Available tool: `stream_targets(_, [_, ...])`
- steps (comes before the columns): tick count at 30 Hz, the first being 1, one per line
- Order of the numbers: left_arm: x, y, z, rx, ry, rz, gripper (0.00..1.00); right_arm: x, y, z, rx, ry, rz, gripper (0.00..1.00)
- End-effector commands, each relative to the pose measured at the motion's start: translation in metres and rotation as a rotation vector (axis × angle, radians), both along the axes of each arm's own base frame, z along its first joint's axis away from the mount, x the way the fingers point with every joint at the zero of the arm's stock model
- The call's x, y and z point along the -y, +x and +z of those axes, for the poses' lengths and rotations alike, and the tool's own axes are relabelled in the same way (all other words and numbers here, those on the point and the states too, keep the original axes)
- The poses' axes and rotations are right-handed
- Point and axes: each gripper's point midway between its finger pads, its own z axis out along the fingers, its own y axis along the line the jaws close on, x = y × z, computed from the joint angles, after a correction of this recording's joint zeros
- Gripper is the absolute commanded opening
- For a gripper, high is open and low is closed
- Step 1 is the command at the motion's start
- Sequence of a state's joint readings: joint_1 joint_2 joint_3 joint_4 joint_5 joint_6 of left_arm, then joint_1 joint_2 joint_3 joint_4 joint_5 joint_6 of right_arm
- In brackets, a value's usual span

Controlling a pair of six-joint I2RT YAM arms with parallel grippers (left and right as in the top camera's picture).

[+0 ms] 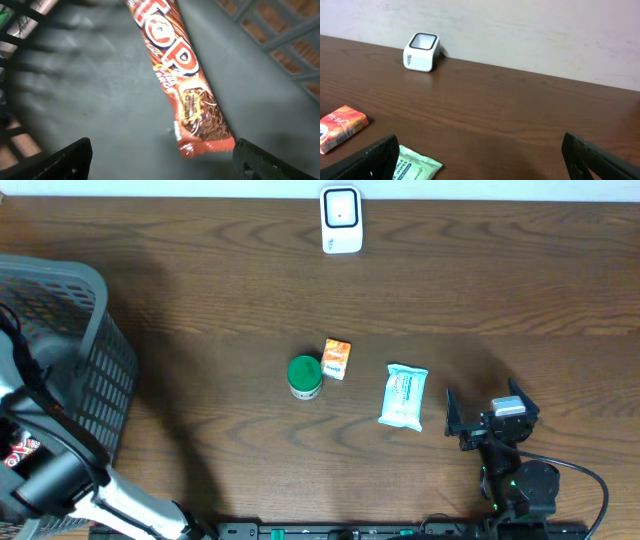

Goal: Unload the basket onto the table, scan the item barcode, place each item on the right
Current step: 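Lower the left gripper into the basket toward the red chocolate bar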

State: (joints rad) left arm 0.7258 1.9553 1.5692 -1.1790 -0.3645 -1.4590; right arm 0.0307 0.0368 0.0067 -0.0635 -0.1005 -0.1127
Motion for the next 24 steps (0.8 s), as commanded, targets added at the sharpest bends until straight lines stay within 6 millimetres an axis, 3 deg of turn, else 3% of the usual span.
stream_targets(1, [-0.007, 0.002, -0.013, -0.013, 0.008, 0.018, 0.9, -0.003, -0.001, 0.0, -0.002, 0.011, 0.012, 0.99])
stream_targets(7, [-0.017, 0.013, -0.041, -0.027, -0.012, -0.042, 0.91, -0.003, -0.001, -0.001, -0.002, 0.011, 0.012, 0.99])
stream_targets(16, [-0.016, 0.012, -0.068, -0.066, -0.048, -0.043, 0.87, -0.003, -0.001, -0.001, -0.002, 0.011, 0.012, 0.99])
stream_targets(21, [-0.008, 0.002, -0.085, -0.121, -0.103, -0.062, 0.75, -0.003, -0.001, 0.0, -0.002, 0.011, 0.012, 0.99])
stream_targets(24, [-0.001, -0.005, -0.091, -0.152, -0.139, -0.096, 0.48, -0.003, -0.001, -0.001, -0.002, 0.011, 0.012, 0.99])
